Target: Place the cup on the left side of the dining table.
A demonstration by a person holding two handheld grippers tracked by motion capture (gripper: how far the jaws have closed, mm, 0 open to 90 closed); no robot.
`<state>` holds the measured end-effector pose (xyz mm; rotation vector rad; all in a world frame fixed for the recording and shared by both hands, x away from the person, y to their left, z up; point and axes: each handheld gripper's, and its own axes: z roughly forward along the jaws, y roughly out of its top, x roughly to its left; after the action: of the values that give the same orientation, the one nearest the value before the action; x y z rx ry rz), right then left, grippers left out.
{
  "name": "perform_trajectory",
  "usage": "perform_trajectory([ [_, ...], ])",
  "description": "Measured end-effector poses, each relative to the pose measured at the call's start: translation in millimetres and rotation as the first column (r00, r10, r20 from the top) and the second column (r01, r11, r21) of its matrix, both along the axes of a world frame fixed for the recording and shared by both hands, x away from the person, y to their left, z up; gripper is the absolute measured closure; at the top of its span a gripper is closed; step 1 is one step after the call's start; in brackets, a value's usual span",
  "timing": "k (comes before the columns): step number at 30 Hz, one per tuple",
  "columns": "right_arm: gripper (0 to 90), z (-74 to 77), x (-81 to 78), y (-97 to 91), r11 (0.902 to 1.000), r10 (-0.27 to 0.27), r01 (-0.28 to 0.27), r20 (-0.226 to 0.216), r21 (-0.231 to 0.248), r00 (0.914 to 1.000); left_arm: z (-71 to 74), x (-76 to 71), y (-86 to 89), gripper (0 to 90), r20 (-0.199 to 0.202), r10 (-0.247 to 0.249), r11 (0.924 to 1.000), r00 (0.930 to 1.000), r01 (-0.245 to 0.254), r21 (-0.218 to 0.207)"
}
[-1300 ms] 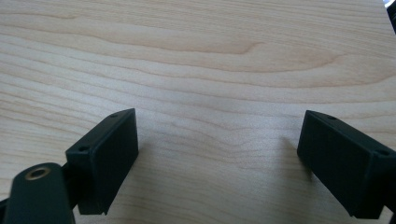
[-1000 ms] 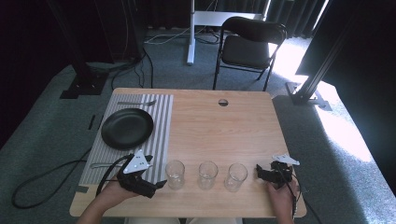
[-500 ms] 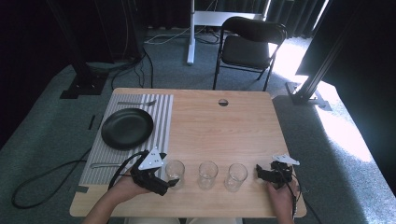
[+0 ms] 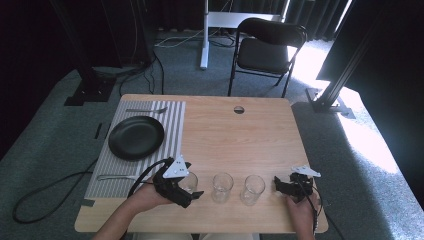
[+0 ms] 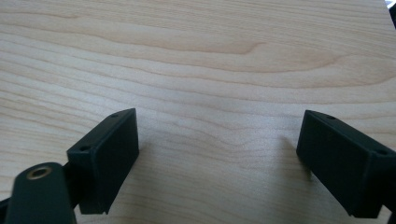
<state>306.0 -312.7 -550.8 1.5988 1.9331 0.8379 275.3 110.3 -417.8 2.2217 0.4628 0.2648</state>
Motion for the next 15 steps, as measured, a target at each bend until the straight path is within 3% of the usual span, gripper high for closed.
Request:
perform_trajectory([
  [7, 12.5, 0.0, -0.1, 0.0, 1.0000, 0.000, 0.000, 0.000, 0.000, 1.0000, -1.8, 2.6, -15.4, 4.5, 0.000, -0.040, 0.9987, 0.9992, 0.040, 0.033],
  [15, 12.4, 0.0, -0.1, 0.0, 1.0000, 0.000, 0.000, 0.000, 0.000, 1.0000, -0.4, 6.4, -32.6, 4.5, -0.013, -0.065, 0.9973, 0.9978, 0.065, 0.032],
])
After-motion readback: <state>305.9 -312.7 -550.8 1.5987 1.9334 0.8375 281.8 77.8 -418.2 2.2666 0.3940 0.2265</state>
